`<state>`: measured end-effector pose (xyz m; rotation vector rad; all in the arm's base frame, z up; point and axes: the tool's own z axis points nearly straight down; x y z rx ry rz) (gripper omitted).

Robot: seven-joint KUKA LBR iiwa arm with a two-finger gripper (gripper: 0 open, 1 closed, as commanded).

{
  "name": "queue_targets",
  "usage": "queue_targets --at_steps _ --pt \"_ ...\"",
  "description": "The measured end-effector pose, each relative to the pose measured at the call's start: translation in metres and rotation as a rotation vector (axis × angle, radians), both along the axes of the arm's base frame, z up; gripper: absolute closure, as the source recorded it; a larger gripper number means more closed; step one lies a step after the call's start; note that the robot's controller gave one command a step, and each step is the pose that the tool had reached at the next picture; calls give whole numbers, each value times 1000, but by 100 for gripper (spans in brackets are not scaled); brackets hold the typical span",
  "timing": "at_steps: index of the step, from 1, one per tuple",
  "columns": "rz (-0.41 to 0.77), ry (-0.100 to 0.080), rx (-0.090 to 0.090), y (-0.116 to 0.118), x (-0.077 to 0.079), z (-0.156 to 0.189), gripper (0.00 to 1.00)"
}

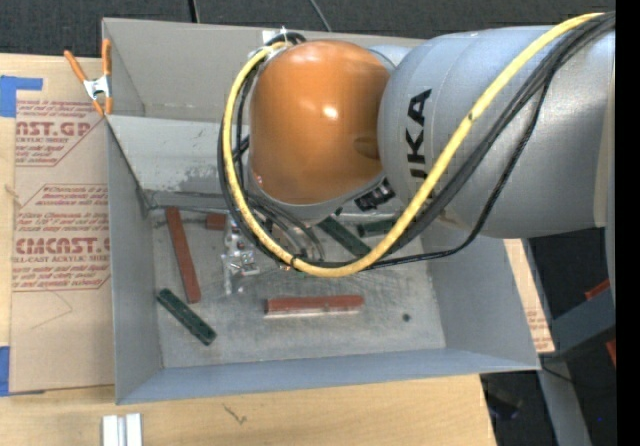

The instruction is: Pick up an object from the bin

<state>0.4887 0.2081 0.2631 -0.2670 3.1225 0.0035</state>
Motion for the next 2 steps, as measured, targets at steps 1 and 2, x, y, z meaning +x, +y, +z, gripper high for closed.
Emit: queue_targets --at_steps 1,2 --pt "0 5 -2 -1 -1 -3 100" --pt "7 1 0 3 11 -34 100"
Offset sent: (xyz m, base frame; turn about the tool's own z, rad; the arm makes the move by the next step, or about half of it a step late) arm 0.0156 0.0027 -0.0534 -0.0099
